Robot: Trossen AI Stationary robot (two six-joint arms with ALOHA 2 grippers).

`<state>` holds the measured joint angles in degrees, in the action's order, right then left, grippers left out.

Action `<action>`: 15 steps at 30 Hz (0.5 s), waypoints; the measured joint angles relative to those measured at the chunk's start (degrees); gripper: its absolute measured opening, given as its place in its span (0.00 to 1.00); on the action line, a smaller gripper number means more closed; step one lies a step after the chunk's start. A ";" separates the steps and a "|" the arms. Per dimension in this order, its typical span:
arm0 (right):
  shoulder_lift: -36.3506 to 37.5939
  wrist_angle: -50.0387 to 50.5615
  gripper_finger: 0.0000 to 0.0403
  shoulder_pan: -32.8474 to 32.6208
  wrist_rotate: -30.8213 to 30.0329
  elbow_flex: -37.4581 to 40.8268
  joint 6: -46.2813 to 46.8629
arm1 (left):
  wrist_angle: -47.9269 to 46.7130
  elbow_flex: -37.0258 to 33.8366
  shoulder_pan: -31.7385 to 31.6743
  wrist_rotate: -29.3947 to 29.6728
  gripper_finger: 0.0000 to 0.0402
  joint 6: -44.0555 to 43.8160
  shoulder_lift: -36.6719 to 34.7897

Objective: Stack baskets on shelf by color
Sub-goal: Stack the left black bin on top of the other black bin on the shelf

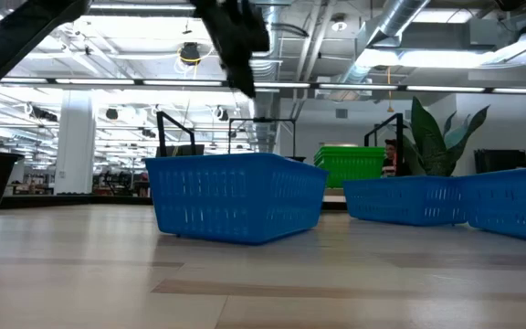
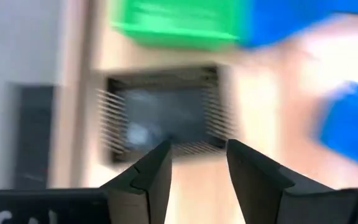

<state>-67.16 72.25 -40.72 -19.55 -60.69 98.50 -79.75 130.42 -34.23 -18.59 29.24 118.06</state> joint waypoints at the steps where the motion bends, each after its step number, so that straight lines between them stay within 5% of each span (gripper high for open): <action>1: 0.00 0.18 0.61 0.01 -0.03 0.00 -0.01 | -4.98 2.18 0.60 -1.74 0.35 -0.81 -0.04; 6: 0.00 1.50 0.61 -0.01 -0.22 0.00 -0.17 | -9.92 1.54 6.03 -5.60 0.35 -7.96 -4.57; 15: -0.01 2.10 0.61 -0.05 -0.18 0.00 -1.69 | -8.37 -18.08 21.57 8.34 0.35 -27.63 -13.58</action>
<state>-67.17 74.35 -40.77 -19.73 -60.69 96.80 -88.13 112.34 -12.65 -10.24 1.62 104.48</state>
